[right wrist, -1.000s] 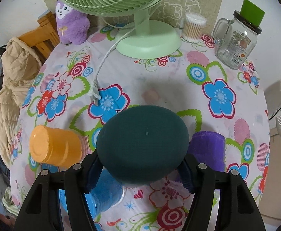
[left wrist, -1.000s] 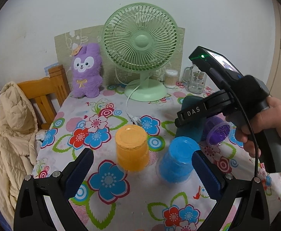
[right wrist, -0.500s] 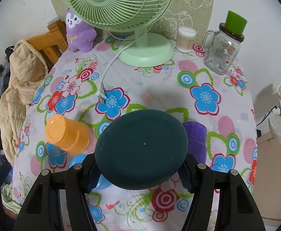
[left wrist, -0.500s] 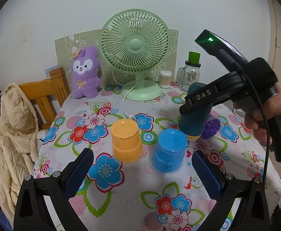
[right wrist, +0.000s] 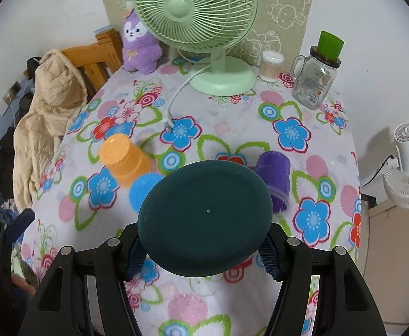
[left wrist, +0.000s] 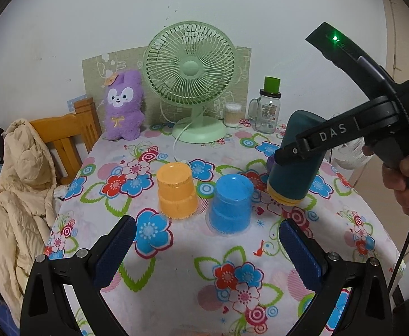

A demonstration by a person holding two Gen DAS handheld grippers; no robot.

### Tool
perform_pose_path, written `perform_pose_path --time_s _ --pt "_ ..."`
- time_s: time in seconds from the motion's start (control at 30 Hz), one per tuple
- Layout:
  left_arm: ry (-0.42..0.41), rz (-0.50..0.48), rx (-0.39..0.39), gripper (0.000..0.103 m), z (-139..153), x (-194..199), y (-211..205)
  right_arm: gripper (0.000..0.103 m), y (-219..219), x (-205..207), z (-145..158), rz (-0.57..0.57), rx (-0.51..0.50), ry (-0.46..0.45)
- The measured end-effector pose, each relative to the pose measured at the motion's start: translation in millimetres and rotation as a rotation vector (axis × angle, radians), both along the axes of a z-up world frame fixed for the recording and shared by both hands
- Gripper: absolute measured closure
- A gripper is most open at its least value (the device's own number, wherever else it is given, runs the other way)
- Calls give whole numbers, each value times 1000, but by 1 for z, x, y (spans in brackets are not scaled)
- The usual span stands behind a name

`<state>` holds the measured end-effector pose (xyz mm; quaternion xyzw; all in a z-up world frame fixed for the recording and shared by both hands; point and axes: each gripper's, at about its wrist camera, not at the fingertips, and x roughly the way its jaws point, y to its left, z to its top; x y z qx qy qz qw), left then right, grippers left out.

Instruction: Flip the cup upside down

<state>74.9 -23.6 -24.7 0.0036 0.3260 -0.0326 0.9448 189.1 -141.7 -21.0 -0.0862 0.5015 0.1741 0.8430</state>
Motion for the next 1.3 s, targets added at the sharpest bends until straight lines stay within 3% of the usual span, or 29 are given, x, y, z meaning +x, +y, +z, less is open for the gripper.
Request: perform_pose_path --time_s 0.53,0.97,1.1,1.3 --pt "15 -23 0 0 -6 -37 -6 35 -25 -59 -6 23 -38 10" --pt "72 -49 -14 0 -29 -55 -9 35 -43 -114 -45 81 -128 118" --pt "109 -20 -43 0 -37 -50 -3 35 -38 -122 -58 108 -120 165" --pt "94 -13 -36 0 -34 -54 0 35 -28 -114 -76 117 -93 216"
